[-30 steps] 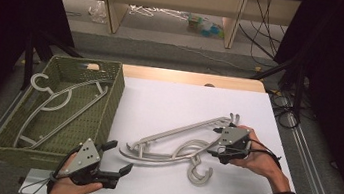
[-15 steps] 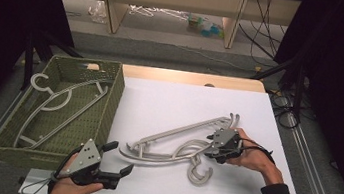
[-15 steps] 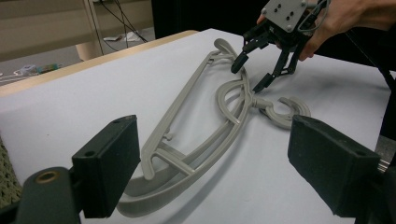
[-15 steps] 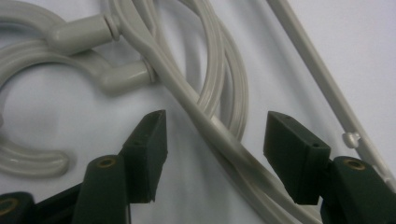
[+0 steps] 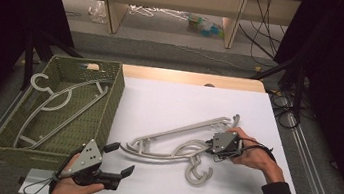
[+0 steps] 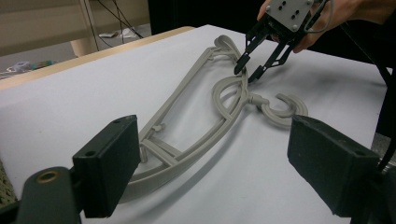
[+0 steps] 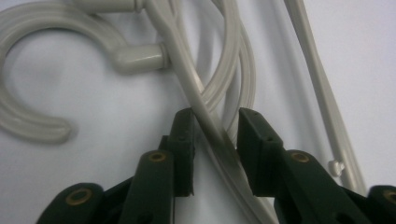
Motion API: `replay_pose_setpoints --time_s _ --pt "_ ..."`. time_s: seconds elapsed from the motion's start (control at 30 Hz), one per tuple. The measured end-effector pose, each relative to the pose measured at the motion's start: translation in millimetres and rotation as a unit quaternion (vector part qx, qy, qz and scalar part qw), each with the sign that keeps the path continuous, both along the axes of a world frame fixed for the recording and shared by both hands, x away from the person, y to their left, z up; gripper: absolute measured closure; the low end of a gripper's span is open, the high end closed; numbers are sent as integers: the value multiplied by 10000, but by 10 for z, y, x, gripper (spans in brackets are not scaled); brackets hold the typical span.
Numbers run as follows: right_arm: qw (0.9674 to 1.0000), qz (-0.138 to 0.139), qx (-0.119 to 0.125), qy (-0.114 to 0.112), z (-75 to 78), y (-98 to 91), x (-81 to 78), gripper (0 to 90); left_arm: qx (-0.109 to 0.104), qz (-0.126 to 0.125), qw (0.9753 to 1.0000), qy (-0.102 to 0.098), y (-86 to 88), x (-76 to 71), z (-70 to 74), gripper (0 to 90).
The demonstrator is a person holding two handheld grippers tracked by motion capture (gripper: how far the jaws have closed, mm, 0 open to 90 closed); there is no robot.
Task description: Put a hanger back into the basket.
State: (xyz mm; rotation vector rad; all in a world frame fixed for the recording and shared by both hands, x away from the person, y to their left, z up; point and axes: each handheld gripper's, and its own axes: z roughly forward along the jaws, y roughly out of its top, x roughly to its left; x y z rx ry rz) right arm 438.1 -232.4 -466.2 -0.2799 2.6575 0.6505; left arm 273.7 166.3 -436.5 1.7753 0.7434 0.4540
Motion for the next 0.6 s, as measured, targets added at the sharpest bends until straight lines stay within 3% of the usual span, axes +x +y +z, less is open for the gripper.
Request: replay_pose_setpoints --time_s 0.03,0.3,0.5,0.53,0.6 --pt "9999 155 -75 -6 17 18 1 697 -1 1 10000 3 1 1 0 170" --pt "9979 600 -190 -155 83 30 -31 737 82 -63 9999 -16 -53 23 0 182" --pt "9957 884 -148 -233 236 54 -114 787 552 -232 9981 -133 -254 79 -25 198" --pt "9955 907 -188 -215 245 58 -135 792 726 -243 9967 -282 -290 126 -15 203" --pt "9949 962 -213 -204 250 66 -158 795 840 -249 9957 -296 -359 203 -13 211"
